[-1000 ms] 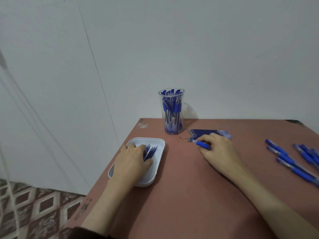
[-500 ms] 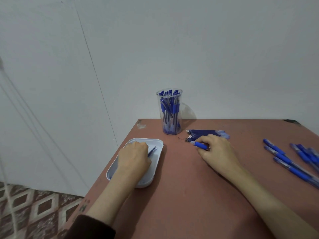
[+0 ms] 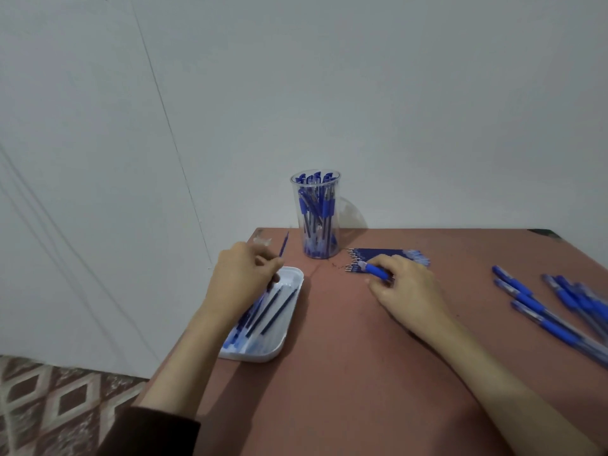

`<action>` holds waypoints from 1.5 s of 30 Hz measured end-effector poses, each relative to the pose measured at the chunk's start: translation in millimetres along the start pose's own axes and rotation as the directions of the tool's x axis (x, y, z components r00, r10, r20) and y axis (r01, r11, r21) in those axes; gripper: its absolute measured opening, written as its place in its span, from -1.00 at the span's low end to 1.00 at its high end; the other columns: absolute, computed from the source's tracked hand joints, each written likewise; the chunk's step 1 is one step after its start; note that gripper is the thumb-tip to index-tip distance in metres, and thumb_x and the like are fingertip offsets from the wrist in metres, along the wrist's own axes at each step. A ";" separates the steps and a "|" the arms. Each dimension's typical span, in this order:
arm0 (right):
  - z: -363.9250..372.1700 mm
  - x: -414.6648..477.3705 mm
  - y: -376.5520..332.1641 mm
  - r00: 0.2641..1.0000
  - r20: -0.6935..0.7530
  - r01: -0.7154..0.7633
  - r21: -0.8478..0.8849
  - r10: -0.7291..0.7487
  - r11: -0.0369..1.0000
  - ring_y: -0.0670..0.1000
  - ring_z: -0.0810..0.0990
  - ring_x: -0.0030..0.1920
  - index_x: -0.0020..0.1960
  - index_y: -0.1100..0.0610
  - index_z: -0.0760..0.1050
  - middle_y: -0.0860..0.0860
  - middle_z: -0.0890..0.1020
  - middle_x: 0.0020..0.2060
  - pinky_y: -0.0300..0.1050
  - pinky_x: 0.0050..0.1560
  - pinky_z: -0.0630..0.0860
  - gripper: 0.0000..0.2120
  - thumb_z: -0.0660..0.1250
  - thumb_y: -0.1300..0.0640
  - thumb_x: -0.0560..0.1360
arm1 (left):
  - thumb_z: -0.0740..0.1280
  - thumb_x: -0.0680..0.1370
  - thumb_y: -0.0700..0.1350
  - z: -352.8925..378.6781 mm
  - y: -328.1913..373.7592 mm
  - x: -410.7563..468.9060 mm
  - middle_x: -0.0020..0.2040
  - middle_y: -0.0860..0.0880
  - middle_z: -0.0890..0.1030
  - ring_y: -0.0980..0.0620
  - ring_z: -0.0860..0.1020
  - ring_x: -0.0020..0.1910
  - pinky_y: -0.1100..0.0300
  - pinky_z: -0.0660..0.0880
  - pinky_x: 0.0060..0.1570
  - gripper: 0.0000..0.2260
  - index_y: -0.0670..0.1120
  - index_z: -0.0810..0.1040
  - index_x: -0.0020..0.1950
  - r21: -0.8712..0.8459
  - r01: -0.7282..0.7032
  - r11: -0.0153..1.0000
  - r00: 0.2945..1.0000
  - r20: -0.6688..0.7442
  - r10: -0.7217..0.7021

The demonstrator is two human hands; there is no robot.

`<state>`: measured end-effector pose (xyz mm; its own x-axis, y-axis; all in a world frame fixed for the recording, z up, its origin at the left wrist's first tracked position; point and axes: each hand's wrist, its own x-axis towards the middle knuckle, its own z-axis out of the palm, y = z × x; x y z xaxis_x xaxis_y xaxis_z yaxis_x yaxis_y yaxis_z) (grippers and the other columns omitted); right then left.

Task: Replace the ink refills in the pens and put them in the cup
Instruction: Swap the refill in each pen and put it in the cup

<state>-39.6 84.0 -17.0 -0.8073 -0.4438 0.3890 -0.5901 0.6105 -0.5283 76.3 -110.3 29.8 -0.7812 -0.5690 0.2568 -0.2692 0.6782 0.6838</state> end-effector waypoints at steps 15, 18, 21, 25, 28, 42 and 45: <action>-23.8 5.8 35.6 1.000 -0.024 -0.011 0.107 0.013 0.994 -0.09 0.51 -0.12 -0.03 -0.13 0.56 -0.14 0.58 -0.13 -0.03 -0.02 0.47 -0.90 0.28 -0.01 0.51 | 0.15 0.61 -0.37 103.0 59.3 14.4 -0.15 -0.14 0.66 0.02 0.68 -0.21 0.17 0.62 -0.07 -0.87 -0.15 0.35 0.04 -0.988 0.035 0.153 0.995 0.021 -0.097; -23.4 7.2 32.8 0.999 -0.036 0.024 0.093 -0.021 0.995 -0.11 0.51 -0.14 -0.03 -0.12 0.58 -0.14 0.59 -0.15 -0.04 -0.05 0.47 -0.90 0.29 0.00 0.51 | 0.16 0.61 -0.37 103.0 58.4 12.1 -0.18 -0.12 0.67 0.03 0.68 -0.23 0.19 0.63 -0.10 -0.89 -0.19 0.34 0.06 -0.989 0.049 0.137 0.995 0.037 -0.090; -23.0 6.0 30.7 0.997 -0.063 0.060 0.094 -0.054 0.994 -0.11 0.52 -0.16 -0.01 -0.10 0.59 -0.14 0.60 -0.18 -0.05 -0.09 0.47 -0.89 0.30 0.02 0.52 | 0.15 0.61 -0.37 105.7 59.5 9.5 -0.13 -0.17 0.64 0.02 0.68 -0.21 0.20 0.62 -0.12 -0.88 -0.19 0.34 0.08 -0.984 0.061 0.167 0.996 0.050 -0.073; -23.4 6.3 29.9 0.995 -0.075 0.067 0.067 -0.062 0.995 -0.08 0.54 -0.15 0.01 -0.09 0.60 -0.11 0.62 -0.15 -0.04 -0.09 0.48 -0.87 0.29 0.02 0.52 | 0.14 0.61 -0.38 108.3 59.9 10.6 -0.17 -0.16 0.64 0.00 0.68 -0.22 0.21 0.63 -0.14 -0.87 -0.21 0.33 0.11 -0.985 0.073 0.154 0.996 0.064 -0.067; -24.7 6.2 29.2 0.995 -0.080 0.060 0.046 -0.057 0.997 -0.09 0.53 -0.15 0.03 -0.09 0.60 -0.12 0.62 -0.14 -0.07 -0.10 0.48 -0.86 0.29 0.00 0.52 | 0.15 0.61 -0.37 108.6 58.5 11.5 -0.21 -0.13 0.66 -0.01 0.68 -0.20 0.20 0.63 -0.13 -0.89 -0.18 0.34 0.05 -0.986 0.080 0.149 0.995 0.071 -0.064; -26.2 2.3 26.3 0.995 -0.085 0.055 0.017 -0.054 0.998 -0.12 0.51 -0.17 0.02 -0.12 0.60 -0.13 0.62 -0.16 -0.11 -0.14 0.46 -0.87 0.34 0.01 0.49 | 0.14 0.61 -0.37 109.6 59.6 9.8 -0.27 -0.07 0.68 0.01 0.68 -0.21 0.23 0.62 -0.16 -0.84 -0.21 0.32 0.16 -0.982 0.090 0.168 0.996 0.087 -0.025; -27.7 2.6 25.6 0.995 -0.090 0.047 0.013 -0.045 0.999 -0.11 0.53 -0.17 0.00 -0.10 0.61 -0.14 0.62 -0.16 -0.08 -0.12 0.48 -0.87 0.34 0.04 0.48 | 0.14 0.61 -0.38 109.3 59.7 9.6 -0.22 -0.11 0.67 -0.01 0.68 -0.20 0.21 0.63 -0.14 -0.84 -0.22 0.32 0.16 -0.985 0.086 0.151 0.996 0.081 -0.039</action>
<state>-56.8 116.6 -8.7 -0.7762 -0.4102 0.4788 -0.6272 0.5806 -0.5191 -8.8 -24.5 -1.5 -0.8130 -0.5558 0.1737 0.4468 -0.4041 0.7981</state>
